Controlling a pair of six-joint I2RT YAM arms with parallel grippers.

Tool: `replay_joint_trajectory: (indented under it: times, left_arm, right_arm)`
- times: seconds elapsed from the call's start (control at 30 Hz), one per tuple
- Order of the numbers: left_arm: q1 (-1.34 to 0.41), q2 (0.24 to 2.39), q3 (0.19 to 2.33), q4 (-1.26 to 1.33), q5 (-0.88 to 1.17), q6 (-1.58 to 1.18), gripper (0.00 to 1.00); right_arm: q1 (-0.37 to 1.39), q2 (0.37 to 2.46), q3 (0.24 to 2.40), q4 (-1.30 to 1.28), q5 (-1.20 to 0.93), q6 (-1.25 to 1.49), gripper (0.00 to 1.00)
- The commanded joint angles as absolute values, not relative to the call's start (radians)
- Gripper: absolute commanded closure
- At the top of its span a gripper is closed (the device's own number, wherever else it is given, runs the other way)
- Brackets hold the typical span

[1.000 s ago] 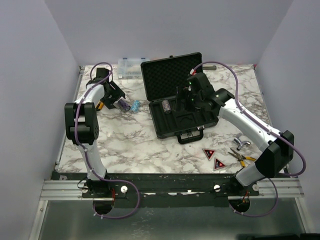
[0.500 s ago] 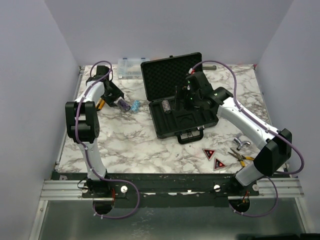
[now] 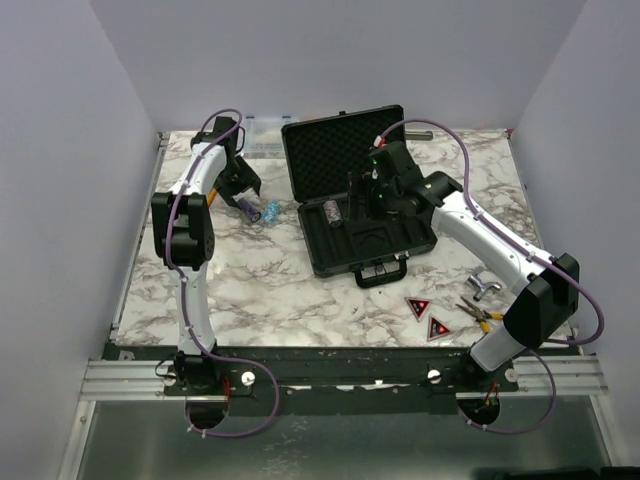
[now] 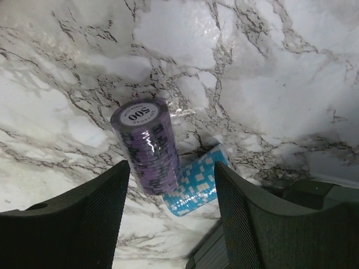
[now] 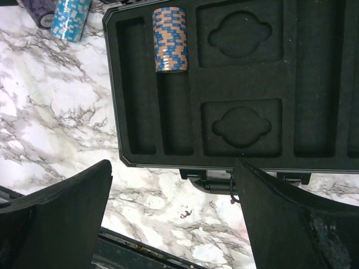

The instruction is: Pack up texas hold em set

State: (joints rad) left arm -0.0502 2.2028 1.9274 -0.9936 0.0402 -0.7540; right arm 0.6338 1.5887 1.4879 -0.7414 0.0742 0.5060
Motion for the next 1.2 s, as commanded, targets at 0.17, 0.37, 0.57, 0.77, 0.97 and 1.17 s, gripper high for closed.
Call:
replay_joint_trajectory:
  times: [0.17, 0.37, 0.57, 0.77, 0.97, 1.17]
  left_arm:
    - [-0.051, 2.270, 2.045, -1.197, -0.011, -0.708, 0.42]
    - [-0.050, 2.239, 1.965, -1.181, 0.081, -0.731, 0.46]
    - [-0.063, 2.226, 1.927, -1.192, 0.103, -0.744, 0.47]
    - [-0.063, 2.214, 1.917, -1.156, 0.082, -0.724, 0.47]
    - [-0.062, 2.243, 1.981, -1.153, 0.082, -0.673, 0.45]
    - [-0.051, 2.284, 2.059, -1.179, 0.087, -0.611, 0.38]
  right_arm:
    - [0.632, 1.576, 1.517, -0.785, 0.103, 0.472, 0.07]
    - [0.632, 1.575, 1.519, -0.796, 0.089, 0.459, 0.07]
    - [0.631, 1.581, 1.526, -0.796, 0.066, 0.444, 0.07]
    - [0.633, 1.578, 1.523, -0.786, 0.052, 0.434, 0.07]
    - [0.633, 1.571, 1.522, -0.792, 0.051, 0.420, 0.07]
    - [0.633, 1.554, 1.509, -0.790, 0.058, 0.418, 0.07]
